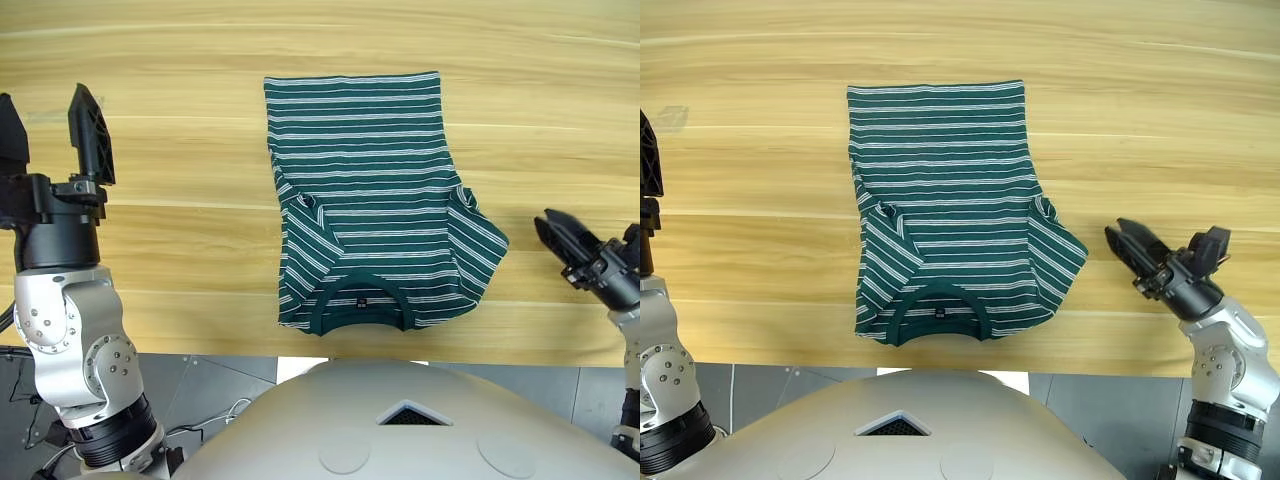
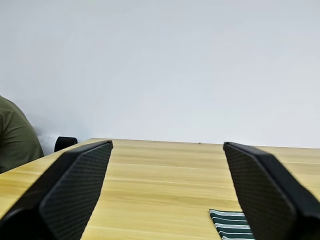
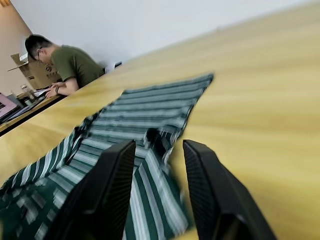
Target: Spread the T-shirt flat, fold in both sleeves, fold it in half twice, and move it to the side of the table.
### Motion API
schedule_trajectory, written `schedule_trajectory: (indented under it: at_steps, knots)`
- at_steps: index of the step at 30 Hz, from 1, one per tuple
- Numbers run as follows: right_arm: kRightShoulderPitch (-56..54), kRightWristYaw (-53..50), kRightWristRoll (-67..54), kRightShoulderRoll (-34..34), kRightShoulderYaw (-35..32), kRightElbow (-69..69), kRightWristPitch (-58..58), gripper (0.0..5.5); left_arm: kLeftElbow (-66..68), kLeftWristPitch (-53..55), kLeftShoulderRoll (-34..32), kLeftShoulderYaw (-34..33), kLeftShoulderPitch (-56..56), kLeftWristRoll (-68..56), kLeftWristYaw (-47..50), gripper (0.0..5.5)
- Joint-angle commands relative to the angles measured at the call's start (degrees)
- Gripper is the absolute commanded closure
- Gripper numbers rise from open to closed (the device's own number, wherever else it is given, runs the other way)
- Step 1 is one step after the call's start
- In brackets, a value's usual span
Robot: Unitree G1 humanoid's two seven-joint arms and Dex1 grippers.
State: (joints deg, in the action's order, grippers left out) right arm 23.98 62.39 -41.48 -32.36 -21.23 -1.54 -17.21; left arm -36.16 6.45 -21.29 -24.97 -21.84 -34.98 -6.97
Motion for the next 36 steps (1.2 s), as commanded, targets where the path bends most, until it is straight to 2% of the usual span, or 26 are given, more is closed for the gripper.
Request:
schedule_trajectory:
  at_steps: [1, 4, 17, 36]
  knots:
    - [0.7, 0.8, 3.4, -1.0, 3.5, -0.8, -0.3, 3.74, -0.5, 1.7, 0.7, 1.2, 0.0, 3.3, 0.8, 1.39]
    - [-0.1, 0.0, 6.4, -0.7, 5.0, -0.2, 1.5, 3.74, -0.7, 2.7, 1.0, 2.5, 0.1, 4.4, 0.4, 1.39]
    - [-3.3, -0.6, 7.4, -0.6, 2.4, 2.8, 4.1, 3.74, -1.3, 4.1, 1.9, 2.9, -0.6, 5.4, -1.4, 1.39]
    - [-3.5, -6.8, 22.0, 0.1, 8.7, 5.3, 16.1, 3.74, -0.9, 3.5, 3.3, 3.6, -1.1, 9.0, -3.1, 1.39]
